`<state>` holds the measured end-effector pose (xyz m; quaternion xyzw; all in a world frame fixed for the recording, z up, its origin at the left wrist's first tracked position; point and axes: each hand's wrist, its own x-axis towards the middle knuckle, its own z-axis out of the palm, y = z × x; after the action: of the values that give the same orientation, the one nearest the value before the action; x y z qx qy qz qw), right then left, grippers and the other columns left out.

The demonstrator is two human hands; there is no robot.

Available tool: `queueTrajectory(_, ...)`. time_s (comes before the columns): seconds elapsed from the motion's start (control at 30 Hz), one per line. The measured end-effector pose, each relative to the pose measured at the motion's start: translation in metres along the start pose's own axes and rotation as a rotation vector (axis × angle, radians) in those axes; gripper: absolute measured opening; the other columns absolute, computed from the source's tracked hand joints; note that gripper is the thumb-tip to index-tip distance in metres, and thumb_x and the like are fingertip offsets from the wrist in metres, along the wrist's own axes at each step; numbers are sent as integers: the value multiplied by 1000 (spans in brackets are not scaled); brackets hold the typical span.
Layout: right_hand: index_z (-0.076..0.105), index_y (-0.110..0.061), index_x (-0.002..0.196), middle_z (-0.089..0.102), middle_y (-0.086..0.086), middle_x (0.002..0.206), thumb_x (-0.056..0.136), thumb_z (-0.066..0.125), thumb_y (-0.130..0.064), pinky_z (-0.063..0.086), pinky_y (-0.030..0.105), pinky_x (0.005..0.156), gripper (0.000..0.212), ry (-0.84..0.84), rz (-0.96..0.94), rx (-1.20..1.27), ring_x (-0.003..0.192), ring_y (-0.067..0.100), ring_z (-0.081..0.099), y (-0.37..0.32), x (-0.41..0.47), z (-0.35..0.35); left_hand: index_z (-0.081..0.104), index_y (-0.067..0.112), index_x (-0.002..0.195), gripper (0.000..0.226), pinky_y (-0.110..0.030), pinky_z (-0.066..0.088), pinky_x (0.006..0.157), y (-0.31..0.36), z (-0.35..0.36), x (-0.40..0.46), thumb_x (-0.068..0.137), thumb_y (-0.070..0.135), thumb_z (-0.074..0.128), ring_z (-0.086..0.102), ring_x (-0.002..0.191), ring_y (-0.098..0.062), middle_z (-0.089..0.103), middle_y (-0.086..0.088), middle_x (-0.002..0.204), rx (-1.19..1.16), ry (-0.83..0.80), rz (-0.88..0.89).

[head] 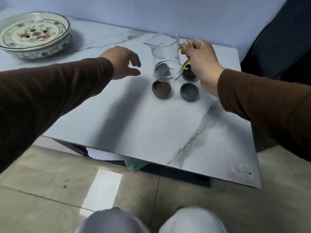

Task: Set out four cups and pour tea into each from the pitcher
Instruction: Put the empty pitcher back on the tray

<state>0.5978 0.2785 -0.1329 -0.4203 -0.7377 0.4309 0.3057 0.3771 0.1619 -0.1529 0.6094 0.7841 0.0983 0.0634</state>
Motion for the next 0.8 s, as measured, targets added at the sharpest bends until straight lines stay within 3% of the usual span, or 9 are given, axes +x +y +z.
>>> queueTrajectory(0.23, 55, -15, 85, 60, 0, 88, 101, 46, -28, 37, 27, 68, 23, -88, 105, 35, 75, 11, 47, -40, 3, 9, 64, 32, 106, 30, -32, 45, 81, -16, -37, -8, 80, 47, 64, 57, 93, -14, 66, 11, 108, -96, -106, -100)
queueTrajectory(0.33, 51, -22, 74, 61, -1, 85, 100, 46, -31, 38, 30, 72, 28, -99, 167, 23, 77, 13, 50, -75, -3, 5, 64, 31, 104, 29, -34, 48, 84, -13, -74, -20, 79, 46, 65, 59, 93, -15, 66, 10, 108, -144, -138, -168)
queueTrajectory(0.53, 53, -23, 75, 63, -14, 82, 100, 46, -29, 42, 24, 67, 26, -115, 301, 100, 73, 4, 54, -176, -24, -6, 66, 28, 105, 29, -34, 49, 85, 2, -174, -64, 79, 42, 67, 58, 95, -17, 66, 7, 106, -223, -192, -291)
queueTrajectory(0.8, 56, -8, 85, 55, 2, 84, 98, 46, -32, 35, 29, 62, 29, -126, 420, 95, 71, 13, 44, -285, -65, 29, 64, 25, 112, 34, -34, 47, 88, -38, -273, -131, 81, 39, 66, 58, 104, -21, 65, 3, 112, -201, -251, -344)
